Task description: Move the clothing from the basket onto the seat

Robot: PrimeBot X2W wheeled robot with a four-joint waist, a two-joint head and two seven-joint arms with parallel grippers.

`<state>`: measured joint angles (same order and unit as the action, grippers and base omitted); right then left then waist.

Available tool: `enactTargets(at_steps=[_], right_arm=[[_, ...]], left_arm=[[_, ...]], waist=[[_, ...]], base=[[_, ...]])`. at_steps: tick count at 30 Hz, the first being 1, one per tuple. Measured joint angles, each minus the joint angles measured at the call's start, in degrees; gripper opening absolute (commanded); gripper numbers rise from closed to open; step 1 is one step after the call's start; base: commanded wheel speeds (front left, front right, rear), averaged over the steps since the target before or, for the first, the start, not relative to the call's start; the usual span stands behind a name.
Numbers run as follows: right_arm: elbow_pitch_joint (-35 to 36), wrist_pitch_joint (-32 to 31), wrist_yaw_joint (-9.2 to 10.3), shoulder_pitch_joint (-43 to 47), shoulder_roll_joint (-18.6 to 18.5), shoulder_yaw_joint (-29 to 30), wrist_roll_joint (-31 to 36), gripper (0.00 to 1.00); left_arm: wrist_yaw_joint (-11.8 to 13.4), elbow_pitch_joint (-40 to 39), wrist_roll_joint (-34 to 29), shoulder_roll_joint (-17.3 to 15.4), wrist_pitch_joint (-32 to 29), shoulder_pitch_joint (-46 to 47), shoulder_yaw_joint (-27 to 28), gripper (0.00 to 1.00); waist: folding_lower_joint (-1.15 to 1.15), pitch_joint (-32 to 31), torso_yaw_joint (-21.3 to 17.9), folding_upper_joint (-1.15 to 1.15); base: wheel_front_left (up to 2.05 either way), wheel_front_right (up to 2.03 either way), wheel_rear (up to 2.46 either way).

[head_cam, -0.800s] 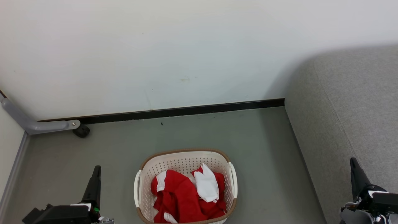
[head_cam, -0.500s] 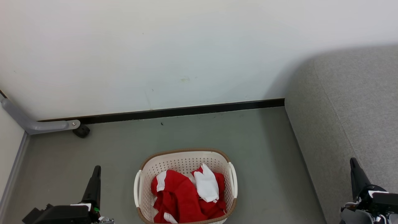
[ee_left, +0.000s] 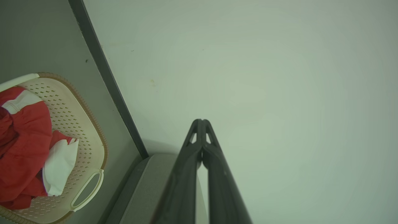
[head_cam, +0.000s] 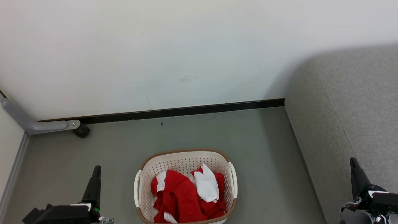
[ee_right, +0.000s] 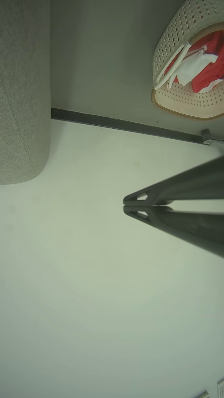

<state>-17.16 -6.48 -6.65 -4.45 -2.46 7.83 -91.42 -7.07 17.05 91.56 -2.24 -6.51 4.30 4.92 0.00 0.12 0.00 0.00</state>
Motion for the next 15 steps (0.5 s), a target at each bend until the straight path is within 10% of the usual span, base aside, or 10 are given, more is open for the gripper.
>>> enactTargets(at_steps=[15], right_arm=[[0.0, 0.0, 0.00, 0.0, 0.0, 0.0, 0.0, 0.00]], left_arm=[[0.0, 0.0, 0.0, 0.0, 0.0, 0.0, 0.0, 0.00]], waist=[[0.00, 0.0, 0.0, 0.00]], base=[[0.00, 0.00, 0.00]])
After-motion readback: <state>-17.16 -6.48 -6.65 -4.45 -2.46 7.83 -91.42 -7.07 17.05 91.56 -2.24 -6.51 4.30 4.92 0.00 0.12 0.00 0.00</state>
